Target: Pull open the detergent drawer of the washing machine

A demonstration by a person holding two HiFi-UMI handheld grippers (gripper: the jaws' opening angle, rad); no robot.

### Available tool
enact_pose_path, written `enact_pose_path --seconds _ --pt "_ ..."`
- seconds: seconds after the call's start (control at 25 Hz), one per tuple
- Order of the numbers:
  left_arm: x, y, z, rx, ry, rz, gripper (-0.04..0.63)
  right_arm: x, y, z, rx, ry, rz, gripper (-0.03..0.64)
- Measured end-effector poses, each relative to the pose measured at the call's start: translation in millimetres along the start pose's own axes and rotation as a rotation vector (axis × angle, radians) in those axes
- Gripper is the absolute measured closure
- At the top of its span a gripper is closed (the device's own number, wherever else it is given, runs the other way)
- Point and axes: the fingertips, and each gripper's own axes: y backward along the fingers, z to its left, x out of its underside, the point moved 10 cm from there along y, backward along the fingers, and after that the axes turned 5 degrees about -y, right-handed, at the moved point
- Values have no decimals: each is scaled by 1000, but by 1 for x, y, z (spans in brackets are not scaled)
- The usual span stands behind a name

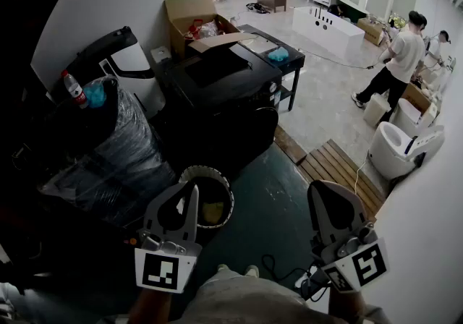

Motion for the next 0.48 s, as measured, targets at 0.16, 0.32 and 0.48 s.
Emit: enact_pose_path --seconds 0.16,0.32,0.48 --pt "0 -1 -1 6 -2 1 574 0 2 -1 10 -16 -6 583" --pt "-2 -2 -7 13 0 0 574 0 8 -3 13 -6 5 583" --pt "-1 -2 -11 15 -1 -3 574 3 11 -4 0 -4 9 583"
